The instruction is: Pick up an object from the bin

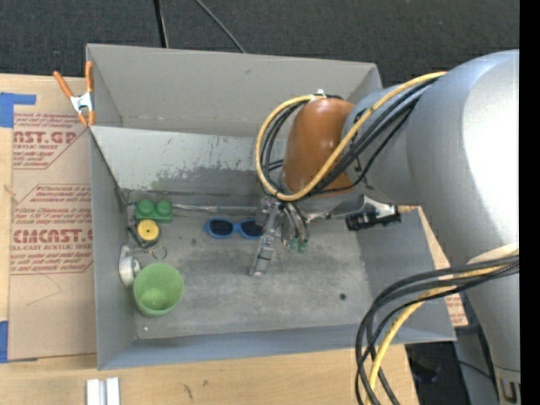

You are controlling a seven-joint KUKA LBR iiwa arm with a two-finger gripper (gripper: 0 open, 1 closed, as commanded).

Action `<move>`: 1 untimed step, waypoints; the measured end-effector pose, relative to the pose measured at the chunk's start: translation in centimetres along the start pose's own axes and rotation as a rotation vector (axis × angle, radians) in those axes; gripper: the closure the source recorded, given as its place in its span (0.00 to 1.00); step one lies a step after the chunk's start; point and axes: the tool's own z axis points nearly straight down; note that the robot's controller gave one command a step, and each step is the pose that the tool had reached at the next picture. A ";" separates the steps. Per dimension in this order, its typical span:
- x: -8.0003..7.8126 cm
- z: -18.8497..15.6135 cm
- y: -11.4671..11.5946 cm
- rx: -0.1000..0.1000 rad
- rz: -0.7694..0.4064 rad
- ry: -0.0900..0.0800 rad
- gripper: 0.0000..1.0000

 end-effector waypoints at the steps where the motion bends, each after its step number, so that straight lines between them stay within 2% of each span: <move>1: 0.0 -0.1 0.0 0.000 -0.001 -0.001 1.00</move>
Offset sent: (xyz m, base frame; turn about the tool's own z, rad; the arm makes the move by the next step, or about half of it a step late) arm 0.0000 0.0000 0.0000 0.0000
